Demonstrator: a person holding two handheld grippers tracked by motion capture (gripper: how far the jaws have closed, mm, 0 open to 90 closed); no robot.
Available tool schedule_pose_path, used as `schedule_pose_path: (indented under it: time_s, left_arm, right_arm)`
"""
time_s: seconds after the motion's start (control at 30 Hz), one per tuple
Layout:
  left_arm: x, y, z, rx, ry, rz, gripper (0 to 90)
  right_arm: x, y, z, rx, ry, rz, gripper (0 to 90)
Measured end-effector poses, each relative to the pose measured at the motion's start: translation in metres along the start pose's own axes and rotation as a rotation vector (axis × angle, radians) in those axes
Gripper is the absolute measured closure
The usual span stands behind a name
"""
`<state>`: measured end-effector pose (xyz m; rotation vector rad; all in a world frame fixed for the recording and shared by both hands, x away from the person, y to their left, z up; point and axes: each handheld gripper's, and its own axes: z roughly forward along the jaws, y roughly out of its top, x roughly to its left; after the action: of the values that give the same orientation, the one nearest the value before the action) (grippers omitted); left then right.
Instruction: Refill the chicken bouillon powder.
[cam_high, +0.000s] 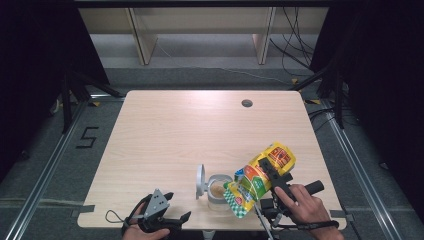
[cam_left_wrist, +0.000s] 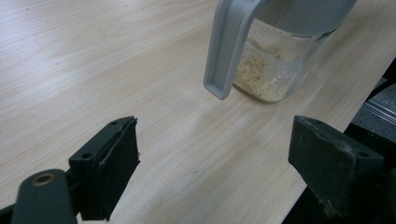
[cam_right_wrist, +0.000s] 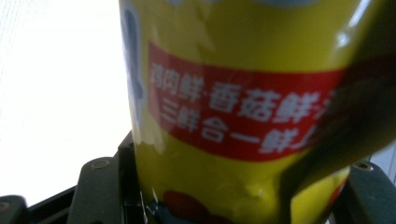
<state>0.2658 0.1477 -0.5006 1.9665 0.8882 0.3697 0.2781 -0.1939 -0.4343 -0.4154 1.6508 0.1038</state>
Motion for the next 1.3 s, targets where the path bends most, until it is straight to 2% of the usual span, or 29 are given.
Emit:
schedule_pose_path:
  time_s: [0.03,0.07,0.1,0.17,0.27,0.3,0.37,0.43,0.5,0.53,0.57,0.6,0.67,0.87,0.93,1.0,1.03,1.07,1.3]
  left_arm:
    - [0.0021,0.0002,-0.0012,0.023,0.011,0.027,15.3]
    - [0.0021,0.0003,-0.0013,0.025,0.010,0.028,15.3]
    - [0.0001,0.0000,-0.0002,0.002,0.000,0.002,15.4]
    - [0.0000,0.0000,-0.0001,0.000,0.000,-0.001,15.3]
    - [0.0000,0.0000,0.0000,-0.001,0.000,0.001,15.3]
    - [0.0021,0.0002,-0.0013,0.023,0.010,0.026,15.3]
    - [0.0022,0.0002,-0.0012,0.024,0.011,0.027,15.3]
    - [0.0000,0.0000,-0.0001,0.000,0.000,-0.001,15.3]
    - [0.0000,0.0000,-0.0001,0.000,0.000,0.000,15.3]
    - [0.0004,0.0001,-0.0004,0.006,0.002,0.005,15.4]
    - [0.0007,0.0000,-0.0004,0.007,0.004,0.009,15.3]
    - [0.0004,0.0001,-0.0004,0.006,0.001,0.005,15.3]
    - [0.0000,0.0000,0.0000,0.000,0.000,-0.001,15.4]
    - [0.0000,0.0000,0.0000,0.000,0.000,-0.001,15.3]
    - [0.0000,0.0000,0.0000,0.000,0.000,-0.001,15.3]
    - [0.0000,0.0000,-0.0001,0.000,0.000,-0.001,15.3]
    - [0.0000,0.0000,-0.0001,0.000,0.000,-0.001,15.3]
    - [0.0000,0.0000,-0.0001,0.000,0.000,-0.001,15.3]
    - [0.0000,0.0000,0.0000,-0.001,0.000,-0.002,15.3]
  right_arm:
    - [0.0000,0.0000,-0.0001,0.001,0.001,0.001,37.8]
    - [0.0001,-0.0001,-0.0001,0.000,0.000,0.001,37.8]
    - [0.0001,-0.0001,-0.0001,0.000,-0.002,-0.001,37.8]
    - [0.0002,-0.0002,-0.0002,0.002,-0.005,-0.008,37.8]
    - [0.0002,-0.0004,-0.0005,0.003,-0.007,-0.006,37.8]
    - [0.0000,-0.0005,-0.0005,0.003,-0.007,-0.006,37.9]
    - [0.0000,-0.0005,-0.0005,0.003,-0.007,-0.006,38.0]
    - [0.0018,-0.0010,-0.0018,0.018,-0.001,0.012,38.8]
    - [0.0020,-0.0010,-0.0017,0.016,-0.002,0.012,38.9]
    - [0.0010,-0.0007,-0.0010,0.006,-0.006,0.001,39.2]
    - [-0.0018,0.0000,-0.0008,-0.002,-0.012,-0.034,39.4]
    - [-0.0021,0.0001,-0.0009,-0.003,-0.011,-0.036,39.5]
    - [-0.0015,0.0005,-0.0011,0.000,-0.013,-0.023,39.6]
    - [-0.0019,0.0002,-0.0010,-0.001,-0.016,-0.031,39.8]
    - [-0.0008,0.0000,-0.0017,0.005,-0.012,-0.019,39.9]
    - [-0.0014,0.0001,-0.0016,0.002,-0.017,-0.025,40.0]
    - [-0.0032,0.0003,-0.0010,-0.013,-0.027,-0.051,40.0]
    - [-0.0019,0.0002,-0.0015,-0.003,-0.018,-0.035,40.0]
    - [-0.0017,-0.0004,-0.0018,-0.003,-0.016,-0.036,40.4]
